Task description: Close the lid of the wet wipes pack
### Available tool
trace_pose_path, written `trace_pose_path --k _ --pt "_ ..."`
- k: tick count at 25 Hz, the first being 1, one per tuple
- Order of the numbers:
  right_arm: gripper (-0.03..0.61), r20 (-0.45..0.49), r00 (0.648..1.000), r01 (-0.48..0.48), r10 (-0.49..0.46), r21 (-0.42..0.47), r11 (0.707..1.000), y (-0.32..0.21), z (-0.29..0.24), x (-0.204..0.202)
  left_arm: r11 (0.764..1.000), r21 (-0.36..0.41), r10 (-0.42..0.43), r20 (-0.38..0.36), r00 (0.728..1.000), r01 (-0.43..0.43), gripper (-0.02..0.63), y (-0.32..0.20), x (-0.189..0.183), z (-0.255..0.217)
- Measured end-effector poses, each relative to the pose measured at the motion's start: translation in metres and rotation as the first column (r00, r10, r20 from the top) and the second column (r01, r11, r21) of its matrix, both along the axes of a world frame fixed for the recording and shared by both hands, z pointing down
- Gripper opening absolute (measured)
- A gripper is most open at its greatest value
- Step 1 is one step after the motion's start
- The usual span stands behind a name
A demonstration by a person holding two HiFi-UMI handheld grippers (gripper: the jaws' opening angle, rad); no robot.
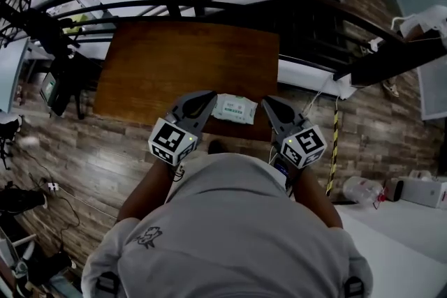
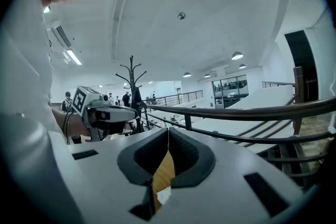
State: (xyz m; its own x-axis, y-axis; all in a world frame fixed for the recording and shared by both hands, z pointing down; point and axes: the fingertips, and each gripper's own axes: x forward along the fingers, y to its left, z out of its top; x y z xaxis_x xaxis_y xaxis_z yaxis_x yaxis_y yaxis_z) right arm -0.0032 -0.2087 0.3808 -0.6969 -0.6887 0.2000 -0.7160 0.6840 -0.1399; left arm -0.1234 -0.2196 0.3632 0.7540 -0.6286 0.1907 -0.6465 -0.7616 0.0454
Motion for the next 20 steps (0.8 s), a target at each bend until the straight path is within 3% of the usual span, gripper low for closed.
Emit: trace_pose_path --k 13,20 --pt "0.035 0.007 0.992 0.127 -0.127 -0.004 0.992 0.050 0.007 0.052 0.993 -0.026 -0.114 -0.014 0.993 0.114 0.009 0.061 0.056 0.008" --pt "0.035 0.042 0.985 0.169 -0.168 -0.014 0.986 0.088 0.016 0.077 0.984 -0.035 -0.173 0.017 0.985 0.173 0.009 0.108 0.076 0.016"
